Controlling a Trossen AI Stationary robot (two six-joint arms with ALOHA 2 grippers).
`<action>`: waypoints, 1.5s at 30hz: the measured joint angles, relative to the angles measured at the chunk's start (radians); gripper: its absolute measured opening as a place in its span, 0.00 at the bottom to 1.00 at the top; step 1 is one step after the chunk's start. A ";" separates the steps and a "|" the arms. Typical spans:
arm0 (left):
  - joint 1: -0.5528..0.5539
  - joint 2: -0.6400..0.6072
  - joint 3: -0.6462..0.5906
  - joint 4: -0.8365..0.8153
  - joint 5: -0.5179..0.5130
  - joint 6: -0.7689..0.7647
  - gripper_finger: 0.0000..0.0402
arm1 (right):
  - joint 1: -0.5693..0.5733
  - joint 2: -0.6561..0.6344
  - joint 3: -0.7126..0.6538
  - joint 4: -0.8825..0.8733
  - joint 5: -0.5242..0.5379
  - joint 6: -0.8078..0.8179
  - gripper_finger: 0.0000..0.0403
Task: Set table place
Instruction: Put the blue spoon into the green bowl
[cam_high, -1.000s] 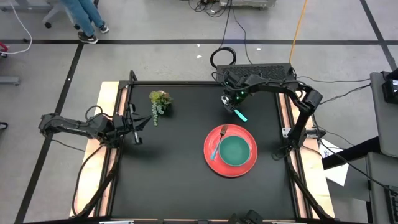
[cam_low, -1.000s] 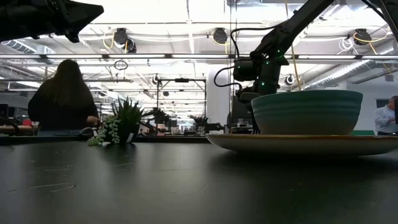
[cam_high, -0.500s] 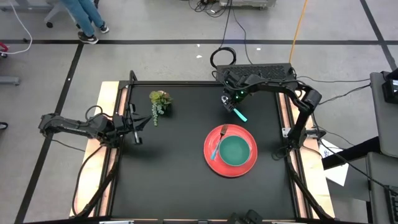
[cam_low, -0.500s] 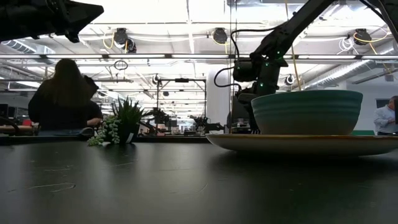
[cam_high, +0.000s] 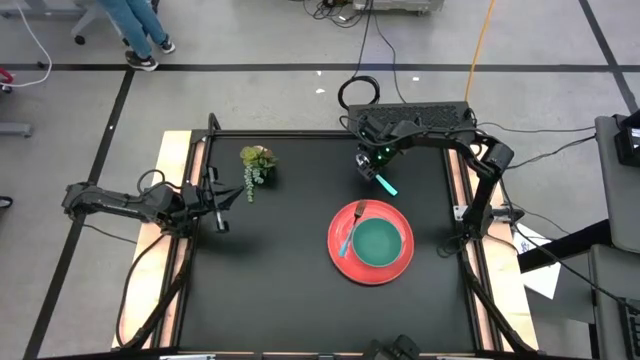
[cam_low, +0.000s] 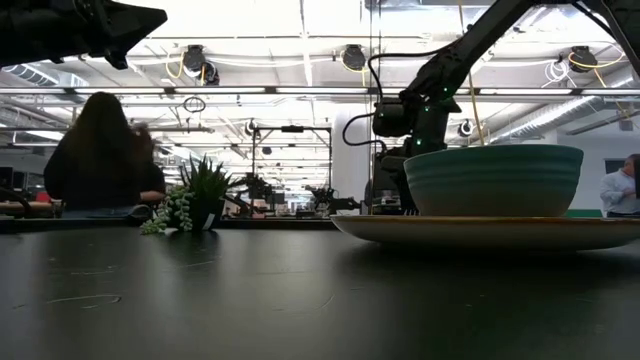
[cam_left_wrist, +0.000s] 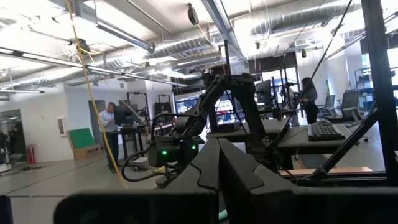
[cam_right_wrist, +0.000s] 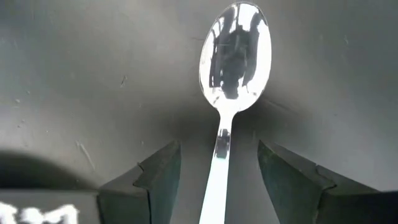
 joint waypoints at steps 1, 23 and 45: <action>0.000 0.000 0.000 0.000 0.000 0.000 0.02 | -0.002 0.000 0.000 0.002 0.001 -0.002 0.51; 0.000 0.000 0.000 -0.013 0.000 0.000 0.02 | -0.004 0.083 0.002 0.004 0.006 -0.026 0.50; 0.000 0.000 0.000 -0.014 0.000 -0.004 0.02 | -0.006 0.079 -0.001 0.013 0.009 -0.173 0.04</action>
